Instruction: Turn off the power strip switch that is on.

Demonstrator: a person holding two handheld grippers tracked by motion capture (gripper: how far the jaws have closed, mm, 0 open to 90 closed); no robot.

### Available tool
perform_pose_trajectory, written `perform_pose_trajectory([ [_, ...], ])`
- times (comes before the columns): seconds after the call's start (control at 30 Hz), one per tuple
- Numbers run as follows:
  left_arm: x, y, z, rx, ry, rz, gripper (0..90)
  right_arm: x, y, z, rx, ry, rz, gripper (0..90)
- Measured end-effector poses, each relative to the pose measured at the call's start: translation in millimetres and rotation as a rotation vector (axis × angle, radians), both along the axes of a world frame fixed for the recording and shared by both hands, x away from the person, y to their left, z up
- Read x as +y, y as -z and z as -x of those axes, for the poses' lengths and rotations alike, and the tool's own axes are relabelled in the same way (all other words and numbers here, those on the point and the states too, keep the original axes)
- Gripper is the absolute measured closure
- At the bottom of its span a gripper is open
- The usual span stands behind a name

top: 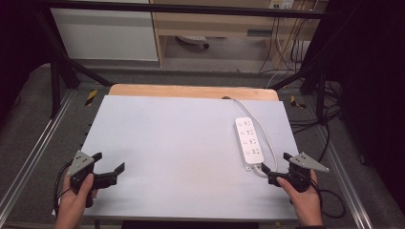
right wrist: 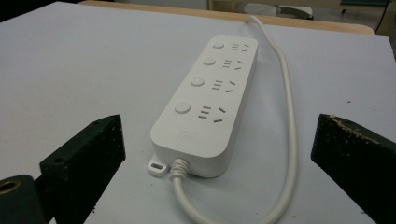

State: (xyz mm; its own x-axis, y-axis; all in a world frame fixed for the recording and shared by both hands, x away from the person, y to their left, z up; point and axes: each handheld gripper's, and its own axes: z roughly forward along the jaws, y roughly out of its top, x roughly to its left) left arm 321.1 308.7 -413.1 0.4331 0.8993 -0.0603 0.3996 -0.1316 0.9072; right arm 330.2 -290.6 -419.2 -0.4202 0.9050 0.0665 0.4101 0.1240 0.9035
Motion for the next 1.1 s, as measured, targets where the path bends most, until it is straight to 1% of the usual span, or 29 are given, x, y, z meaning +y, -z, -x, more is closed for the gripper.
perform_pose_trajectory([
  [0.1,0.3,0.3,0.3,0.004,0.004,-0.002,4.7,1.9,-1.9,1.0,0.001,0.000,-0.004,3.9],
  [0.17,0.4,0.3,-0.2,0.005,0.006,0.008,4.8,2.5,-4.7,1.9,0.001,-0.001,-0.009,3.6],
  [0.3,1.0,0.5,-0.4,0.005,0.006,0.006,4.9,0.8,-8.1,5.7,-0.001,-0.007,-0.026,3.1],
  [0.4,0.8,0.4,-0.5,0.006,0.003,0.003,5.0,1.6,-11.3,7.4,-0.009,-0.014,-0.025,4.5],
  [0.53,0.1,0.0,0.1,0.000,0.004,0.004,5.0,3.9,-11.6,8.6,0.004,-0.032,-0.026,4.5],
  [0.6,0.3,0.4,-0.3,0.004,0.004,0.002,5.0,4.6,-13.8,8.2,0.001,-0.022,-0.030,4.4],
  [0.73,0.8,0.6,-0.4,0.006,0.003,-0.003,5.1,5.6,-19.7,6.6,-0.030,0.006,-0.025,3.0],
  [0.8,0.5,0.7,-0.3,0.004,0.005,-0.003,5.1,6.4,-21.5,5.8,-0.035,0.009,-0.026,2.9],
  [0.93,-0.3,1.4,-0.7,0.005,-0.001,-0.006,5.1,11.1,-33.8,-4.3,-0.066,0.013,-0.035,6.2],
  [1.0,-0.4,1.5,-0.3,0.006,0.002,-0.007,5.1,12.7,-36.7,-6.5,-0.072,0.011,-0.040,7.4],
  [1.03,-0.7,1.6,-0.3,0.005,0.003,-0.007,5.1,15.5,-42.6,-10.6,-0.093,0.014,-0.037,10.5],
  [1.1,-1.1,1.7,-0.4,0.005,0.003,-0.011,5.2,18.8,-48.1,-15.0,-0.111,0.020,-0.031,12.2],
])
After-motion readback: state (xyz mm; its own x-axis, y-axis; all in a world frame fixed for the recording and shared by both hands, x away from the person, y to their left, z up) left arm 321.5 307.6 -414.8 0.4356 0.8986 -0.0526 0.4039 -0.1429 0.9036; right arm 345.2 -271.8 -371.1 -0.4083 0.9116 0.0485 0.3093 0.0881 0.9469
